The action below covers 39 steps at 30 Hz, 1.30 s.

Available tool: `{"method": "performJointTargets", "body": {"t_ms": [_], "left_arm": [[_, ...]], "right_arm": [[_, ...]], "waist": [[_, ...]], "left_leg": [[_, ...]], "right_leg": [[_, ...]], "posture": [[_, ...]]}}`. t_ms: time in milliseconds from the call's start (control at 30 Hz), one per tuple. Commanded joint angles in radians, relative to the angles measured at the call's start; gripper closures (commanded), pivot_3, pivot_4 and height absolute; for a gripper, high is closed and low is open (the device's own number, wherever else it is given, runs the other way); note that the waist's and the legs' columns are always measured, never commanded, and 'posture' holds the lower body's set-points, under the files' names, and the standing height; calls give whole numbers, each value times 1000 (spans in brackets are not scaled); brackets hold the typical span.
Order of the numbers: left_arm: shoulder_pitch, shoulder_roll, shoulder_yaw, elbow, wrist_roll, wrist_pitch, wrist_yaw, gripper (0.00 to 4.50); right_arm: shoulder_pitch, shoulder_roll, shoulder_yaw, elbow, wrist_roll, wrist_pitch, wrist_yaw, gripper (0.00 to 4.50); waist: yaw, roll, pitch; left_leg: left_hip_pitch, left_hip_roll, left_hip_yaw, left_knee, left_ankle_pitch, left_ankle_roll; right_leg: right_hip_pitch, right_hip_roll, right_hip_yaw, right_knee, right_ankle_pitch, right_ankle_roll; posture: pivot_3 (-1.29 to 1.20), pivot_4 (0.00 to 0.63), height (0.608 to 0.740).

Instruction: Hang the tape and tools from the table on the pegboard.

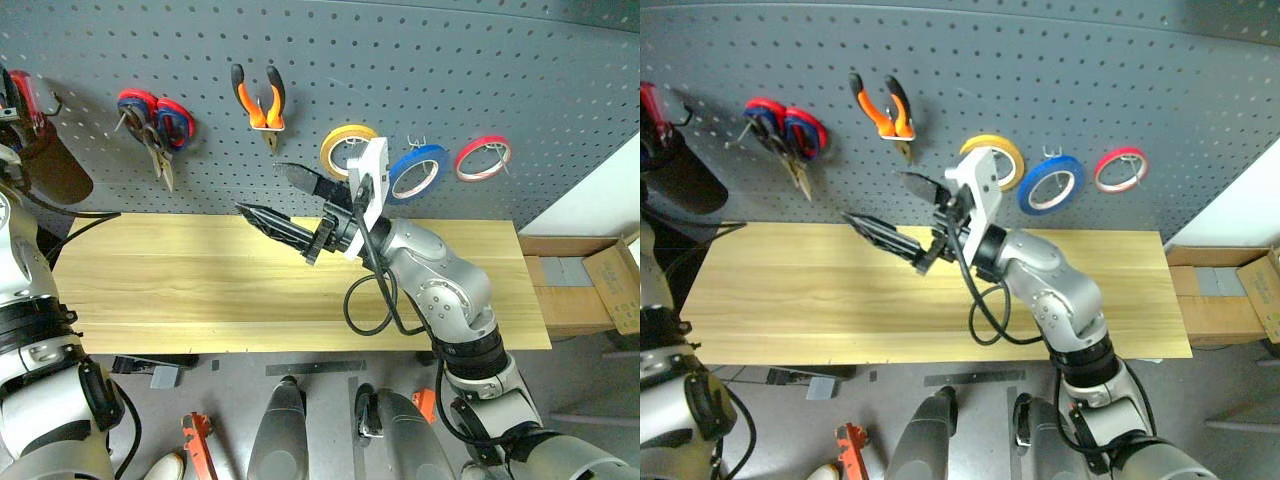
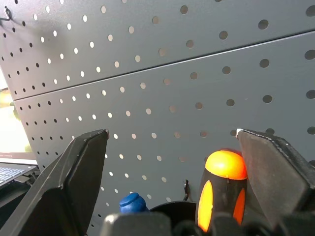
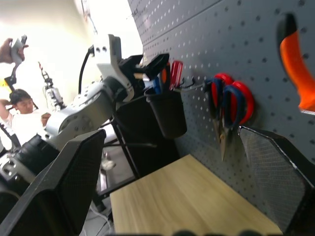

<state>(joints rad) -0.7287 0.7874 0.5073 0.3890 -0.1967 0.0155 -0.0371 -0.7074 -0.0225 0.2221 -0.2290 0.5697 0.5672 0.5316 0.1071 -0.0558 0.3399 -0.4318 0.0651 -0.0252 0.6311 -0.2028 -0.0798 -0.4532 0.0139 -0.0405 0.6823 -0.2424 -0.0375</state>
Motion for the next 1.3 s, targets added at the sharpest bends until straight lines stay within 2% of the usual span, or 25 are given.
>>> {"method": "performJointTargets", "body": {"t_ms": [33, 367, 867, 1300], "left_arm": [[-5, 30, 11, -45, 5, 32, 3, 30], [73, -6, 36, -257, -10, 236, 45, 30], [136, -40, 61, -464, -36, 409, 71, 30], [159, -22, 66, -711, -34, 515, 47, 30]], "right_arm": [[2, -5, 6, -49, -1, 1, 14, 0], [12, -52, 17, -66, -2, 24, 41, 0], [25, -82, 11, -86, -4, 29, 50, 0], [32, -129, -78, -175, 74, 83, 31, 0]], "waist": [[0, 0, 0], [1, 0, 0], [3, 0, 0], [19, 0, 0]], "left_leg": [[0, 0, 0, 0, 0, 0], [0, 0, 0, 0, 0, 0], [0, 0, -1, 0, 1, -1], [0, 0, -1, 0, 1, -2]], "right_leg": [[0, 0, 0, 0, 0, 0], [0, 0, 0, 0, 0, 0], [0, 0, 0, 0, -2, 3], [0, 0, 0, 0, -2, 3]], "posture": [[267, 321, 740], [276, 319, 740], [287, 303, 740], [304, 284, 740]]}}
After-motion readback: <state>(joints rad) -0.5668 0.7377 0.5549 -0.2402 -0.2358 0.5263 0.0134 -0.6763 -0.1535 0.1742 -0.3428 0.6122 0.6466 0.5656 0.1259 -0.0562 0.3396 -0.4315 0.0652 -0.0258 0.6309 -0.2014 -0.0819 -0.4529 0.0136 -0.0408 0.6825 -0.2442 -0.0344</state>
